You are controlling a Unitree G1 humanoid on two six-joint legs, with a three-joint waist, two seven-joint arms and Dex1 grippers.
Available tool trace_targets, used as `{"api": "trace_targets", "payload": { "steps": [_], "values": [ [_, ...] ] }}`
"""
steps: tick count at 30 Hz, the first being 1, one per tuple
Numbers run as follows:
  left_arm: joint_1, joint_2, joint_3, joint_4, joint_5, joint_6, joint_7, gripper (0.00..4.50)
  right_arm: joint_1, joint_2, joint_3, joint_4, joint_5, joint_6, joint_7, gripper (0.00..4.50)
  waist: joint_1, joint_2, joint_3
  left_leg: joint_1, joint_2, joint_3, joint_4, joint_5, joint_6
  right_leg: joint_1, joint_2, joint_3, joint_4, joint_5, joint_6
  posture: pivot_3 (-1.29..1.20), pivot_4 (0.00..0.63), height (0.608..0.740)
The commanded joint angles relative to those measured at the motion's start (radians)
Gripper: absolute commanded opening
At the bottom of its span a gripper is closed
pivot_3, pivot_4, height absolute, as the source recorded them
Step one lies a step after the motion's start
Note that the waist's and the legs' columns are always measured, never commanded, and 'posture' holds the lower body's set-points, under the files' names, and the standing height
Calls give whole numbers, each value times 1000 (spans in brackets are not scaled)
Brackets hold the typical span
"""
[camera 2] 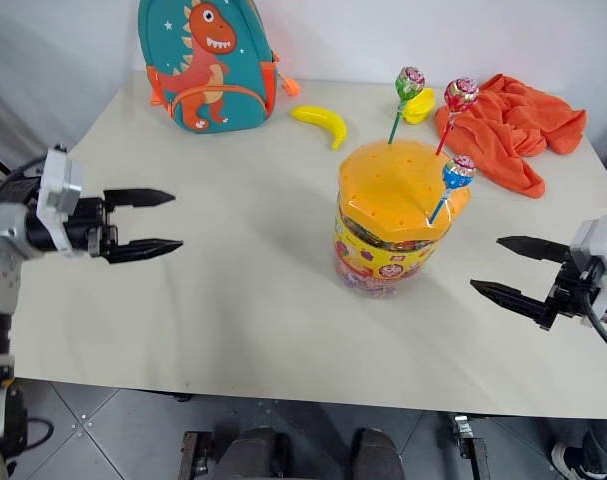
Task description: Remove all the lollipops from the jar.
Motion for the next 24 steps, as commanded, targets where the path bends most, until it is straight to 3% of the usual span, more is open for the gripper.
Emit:
{"api": "trace_targets", "payload": {
  "steps": [1, 13, 19, 24],
  "values": [
    [-161, -54, -33, 73, 15, -68, -38, 4500, 27, -13, -100, -105, 77, 43, -1, 4476, 2, 0, 0, 0, 0, 0, 1, 0, 0, 0, 0, 0, 0, 0, 0, 0, 150, 740],
    [-583, -444, -89, 530, 54, -212, -61, 4500, 30, 29, -218, -319, 255, 151, -160, 4476, 3, -5, 3, -4, 0, -1, 8, -2, 3, 0, 0, -1, 1, 0, 0, 0, 150, 740],
    [-728, -567, -78, 734, 112, -218, 62, 4500, 43, 41, -288, -420, 358, 202, -262, 4476, -1, -6, 3, -5, 0, -1, 8, -2, 4, -1, 0, -1, 1, 0, 0, 0, 150, 740],
    [-781, -645, -85, 815, 151, -250, 10, 4500, 135, 91, -390, -499, 447, 236, -324, 4476, 3, -6, 3, -8, -1, -2, 9, -2, 4, -4, 0, -2, 2, 0, 0, 0, 150, 740]
  ]
}}
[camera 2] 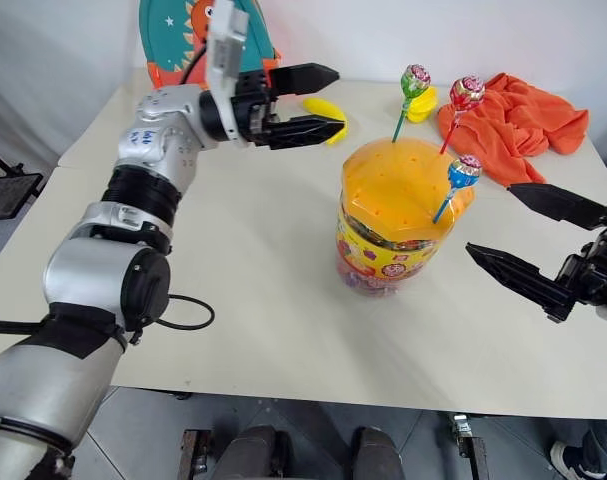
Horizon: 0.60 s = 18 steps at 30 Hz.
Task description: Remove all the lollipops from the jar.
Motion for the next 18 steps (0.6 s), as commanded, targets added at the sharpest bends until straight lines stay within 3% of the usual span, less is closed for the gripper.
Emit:
{"api": "trace_targets", "payload": {
  "steps": [1, 12, 18],
  "values": [
    [-49, -39, 7, 32, 21, -31, -31, 4500, 68, 46, -104, -62, 72, 9, -37, 4476, 3, 0, 0, -3, 0, -1, 1, 0, 0, -2, 0, -1, 1, 0, 0, 0, 150, 740],
    [-106, -122, 32, 100, 68, -38, -25, 4500, 184, 125, -212, -147, 195, -21, -199, 4476, 2, 0, 0, -7, -2, 2, 1, 0, 0, -9, -2, 1, 5, 0, 0, 0, 150, 740],
    [-125, -145, 60, 120, 78, -45, -28, 3061, 226, 149, -238, -170, 197, -62, -241, 4500, 1, 0, 0, -7, -2, 2, 1, 0, 0, -10, -2, 1, 5, 0, 0, 0, 150, 740]
  ]
}}
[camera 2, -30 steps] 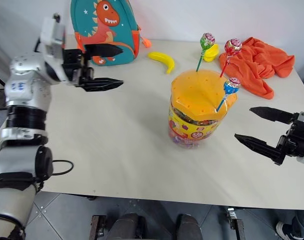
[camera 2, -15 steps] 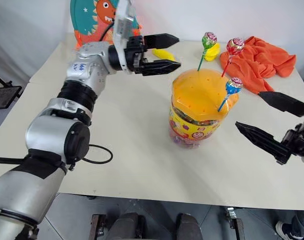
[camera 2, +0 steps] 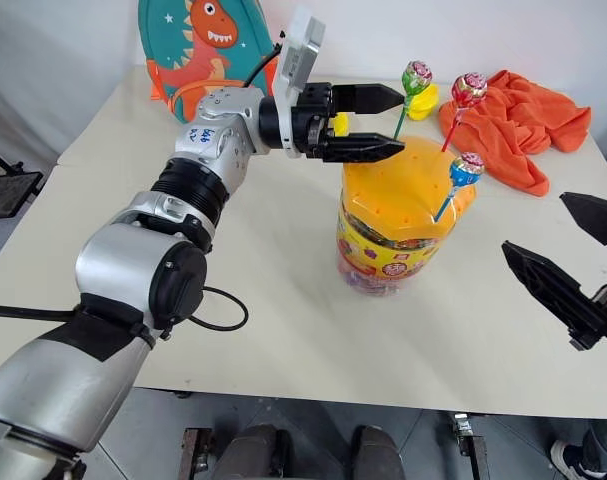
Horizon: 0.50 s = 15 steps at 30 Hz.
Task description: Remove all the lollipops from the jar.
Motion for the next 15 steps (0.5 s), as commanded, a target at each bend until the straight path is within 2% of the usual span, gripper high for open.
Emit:
{"api": "trace_targets", "payload": {
  "steps": [1, 9, 10, 15],
  "values": [
    [-46, -9, 8, 0, 16, -4, 4, 2764, 20, 13, -50, -30, 18, -43, -24, 4500, 0, 0, 0, 0, 0, 0, 0, 0, 0, 0, 0, 0, 0, 0, 0, 0, 150, 740],
    [-65, -15, 17, 12, 42, -1, 56, 209, 64, 17, -60, -26, 5, -88, -27, 4500, 2, 0, 0, 0, 0, 0, 0, 0, 0, 0, 0, 0, 0, 0, 0, 0, 150, 740],
    [-65, -17, 19, 12, 44, -3, 57, 25, 67, 15, -59, -24, 5, -91, -26, 4500, 3, 0, 0, 0, 0, 0, 0, 0, 0, 0, 0, 0, 0, 0, 0, 0, 150, 740],
    [-83, -23, 46, 14, 37, -13, 81, 25, 66, 2, -47, -6, -14, -111, -23, 4500, 8, 0, 0, 0, -1, 0, 0, 0, 0, 0, -1, 0, 0, 0, 0, 0, 150, 740]
  ]
}}
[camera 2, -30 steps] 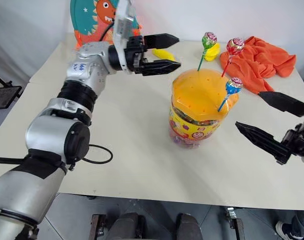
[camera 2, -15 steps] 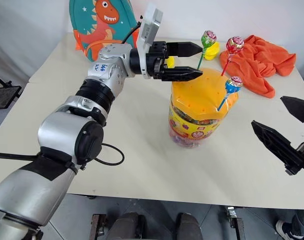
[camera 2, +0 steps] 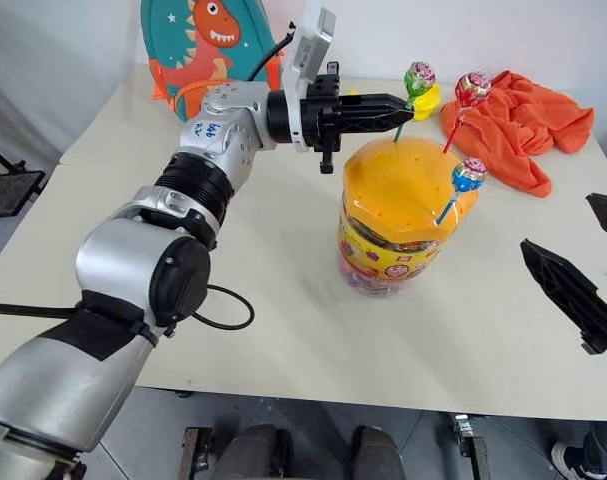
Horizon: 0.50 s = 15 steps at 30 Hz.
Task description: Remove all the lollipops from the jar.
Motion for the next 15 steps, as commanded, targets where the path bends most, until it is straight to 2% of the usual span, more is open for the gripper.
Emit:
{"api": "trace_targets", "payload": {
  "steps": [1, 9, 12, 15],
  "values": [
    [-67, -3, 24, -6, -4, -25, 28, 25, -6, -16, -29, 6, -4, -32, -3, 4500, 1, 0, 0, 0, 0, 0, 0, 0, 0, 0, 0, 0, 0, 0, 0, 0, 150, 740],
    [-177, 81, 73, -1, 5, -4, 178, 25, -33, -62, -29, 49, -13, -29, 11, 4500, 2, 0, 0, 0, 0, 0, 0, 0, 0, 0, 0, 0, 0, 0, 0, 0, 150, 740],
    [-192, 148, 41, 3, 50, 110, 278, 25, -32, -80, -16, 54, 0, -10, 20, 4500, 1, 0, 0, 1, 0, 1, 0, 0, 0, 0, 0, 1, 1, 0, 0, 0, 150, 740],
    [-171, 213, -5, -9, 100, 217, 308, 25, -31, -89, 0, 57, -1, -2, 31, 4500, -1, 0, 0, 1, 0, 0, 0, 0, 0, 0, 0, 1, 1, 0, 0, 0, 150, 740]
  ]
}}
